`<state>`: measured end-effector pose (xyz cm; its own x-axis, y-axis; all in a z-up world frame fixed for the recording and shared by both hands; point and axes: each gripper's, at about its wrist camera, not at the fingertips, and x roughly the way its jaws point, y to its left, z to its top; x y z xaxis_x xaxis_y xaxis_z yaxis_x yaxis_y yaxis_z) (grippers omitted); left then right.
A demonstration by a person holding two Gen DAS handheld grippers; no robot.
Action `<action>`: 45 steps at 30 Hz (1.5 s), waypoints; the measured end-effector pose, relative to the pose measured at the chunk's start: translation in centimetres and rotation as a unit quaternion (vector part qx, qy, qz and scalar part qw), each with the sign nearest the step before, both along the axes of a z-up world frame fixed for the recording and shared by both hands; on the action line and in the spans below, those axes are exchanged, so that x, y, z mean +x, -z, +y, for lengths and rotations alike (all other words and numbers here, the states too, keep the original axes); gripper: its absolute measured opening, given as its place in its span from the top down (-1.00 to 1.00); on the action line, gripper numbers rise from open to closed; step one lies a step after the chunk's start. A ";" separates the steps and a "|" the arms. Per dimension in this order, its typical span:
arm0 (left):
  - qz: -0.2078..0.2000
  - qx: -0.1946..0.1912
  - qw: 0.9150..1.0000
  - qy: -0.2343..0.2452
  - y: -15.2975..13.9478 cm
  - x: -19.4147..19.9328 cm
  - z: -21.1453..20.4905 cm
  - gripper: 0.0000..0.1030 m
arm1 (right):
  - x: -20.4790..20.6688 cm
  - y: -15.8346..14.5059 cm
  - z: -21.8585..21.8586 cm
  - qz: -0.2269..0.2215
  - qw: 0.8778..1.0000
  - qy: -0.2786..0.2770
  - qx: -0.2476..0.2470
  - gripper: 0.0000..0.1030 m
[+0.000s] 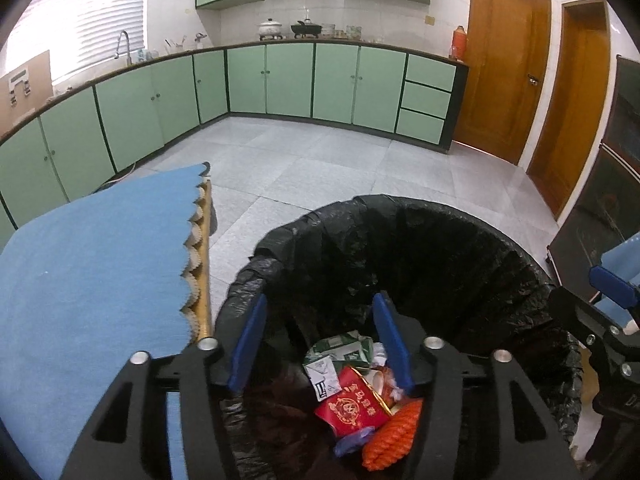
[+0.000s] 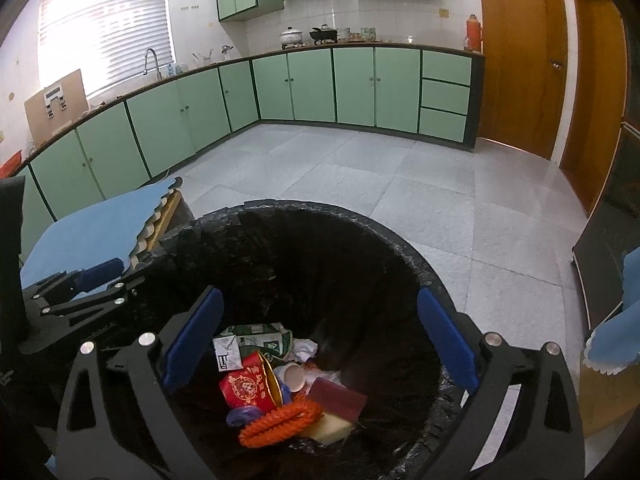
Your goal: Collect trash
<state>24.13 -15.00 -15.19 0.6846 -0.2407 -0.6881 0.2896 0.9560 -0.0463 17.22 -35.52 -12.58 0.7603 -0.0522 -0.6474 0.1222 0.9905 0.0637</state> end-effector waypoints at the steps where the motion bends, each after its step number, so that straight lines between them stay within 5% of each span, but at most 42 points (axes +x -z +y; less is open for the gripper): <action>1: -0.002 -0.001 1.000 -0.001 -0.2 -0.1 0.2 -0.26 | -0.1 0.0 0.0 0.000 1.000 -0.001 0.002 -0.85; 15: -0.032 -0.011 0.999 -0.006 -3.9 -3.2 3.4 -0.67 | -1.8 -2.3 2.2 -0.001 0.999 -0.034 0.031 -0.89; 45: -0.123 -0.027 0.991 -0.045 -14.0 -15.2 11.6 -0.88 | -10.3 -12.8 10.5 -0.081 0.990 -0.114 0.015 -0.90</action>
